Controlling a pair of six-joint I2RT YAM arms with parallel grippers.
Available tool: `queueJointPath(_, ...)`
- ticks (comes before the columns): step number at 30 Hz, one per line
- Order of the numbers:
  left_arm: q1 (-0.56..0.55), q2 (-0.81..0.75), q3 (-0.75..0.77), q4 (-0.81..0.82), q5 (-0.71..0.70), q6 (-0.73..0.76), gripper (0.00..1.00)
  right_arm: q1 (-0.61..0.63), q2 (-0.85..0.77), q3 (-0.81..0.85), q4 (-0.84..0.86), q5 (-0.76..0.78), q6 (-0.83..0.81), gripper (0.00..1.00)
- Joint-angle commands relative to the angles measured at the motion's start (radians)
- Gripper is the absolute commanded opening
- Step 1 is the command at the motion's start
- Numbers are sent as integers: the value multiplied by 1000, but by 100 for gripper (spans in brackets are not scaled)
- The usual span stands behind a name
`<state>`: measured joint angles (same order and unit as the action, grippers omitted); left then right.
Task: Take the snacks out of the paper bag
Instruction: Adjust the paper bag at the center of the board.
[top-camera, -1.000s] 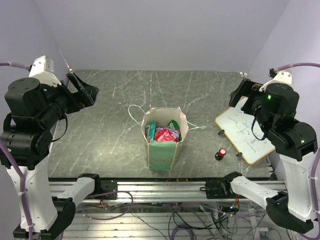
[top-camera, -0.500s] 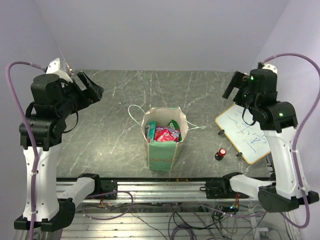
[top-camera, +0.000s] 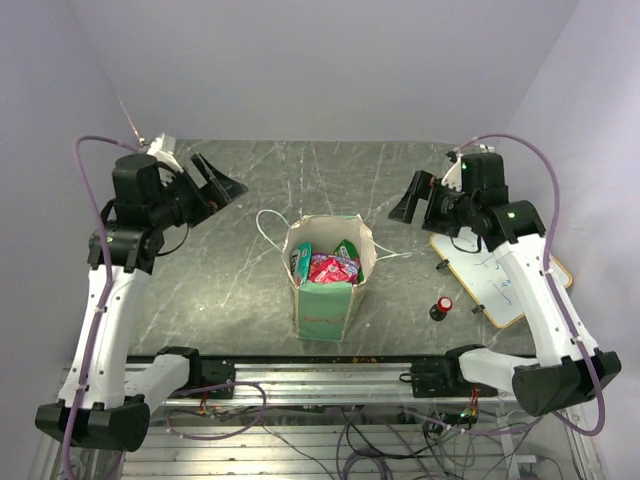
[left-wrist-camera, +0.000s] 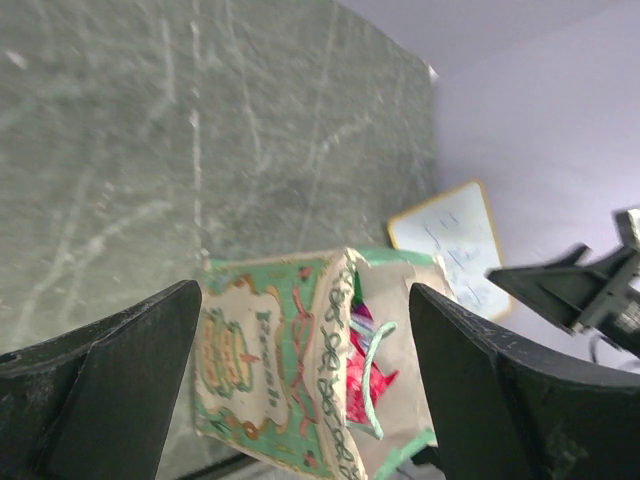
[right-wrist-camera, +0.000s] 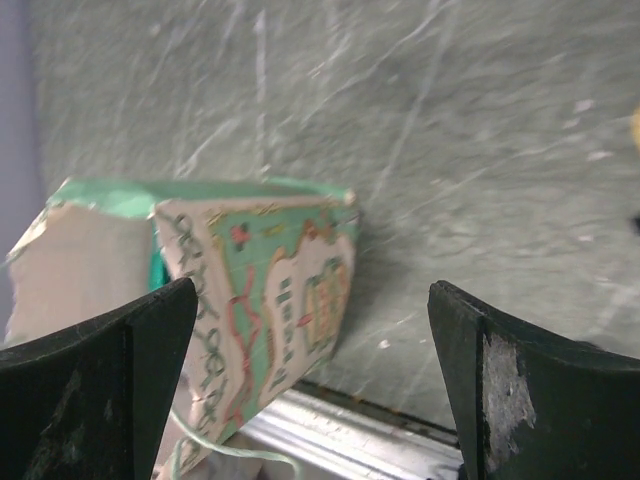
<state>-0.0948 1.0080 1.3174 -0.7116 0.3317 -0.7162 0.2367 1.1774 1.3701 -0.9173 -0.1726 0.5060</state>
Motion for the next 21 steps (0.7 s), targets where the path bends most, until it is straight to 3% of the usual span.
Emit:
queueJointPath(1,-34,2,-108,179,247,-111,96,-9,26,-70,76,-390,30,100)
queueJointPath(5,-143,18,-149,178,290,-102,95,-10,36,-174,126,-645,56,100)
queueJointPath(10,-277,20,-192,179,249,-114,98,-12,14,-261,159,-795,76,93)
queueJointPath(21,-353,50,-202,196,179,-173,66,-13,-26,-260,193,-822,124,73)
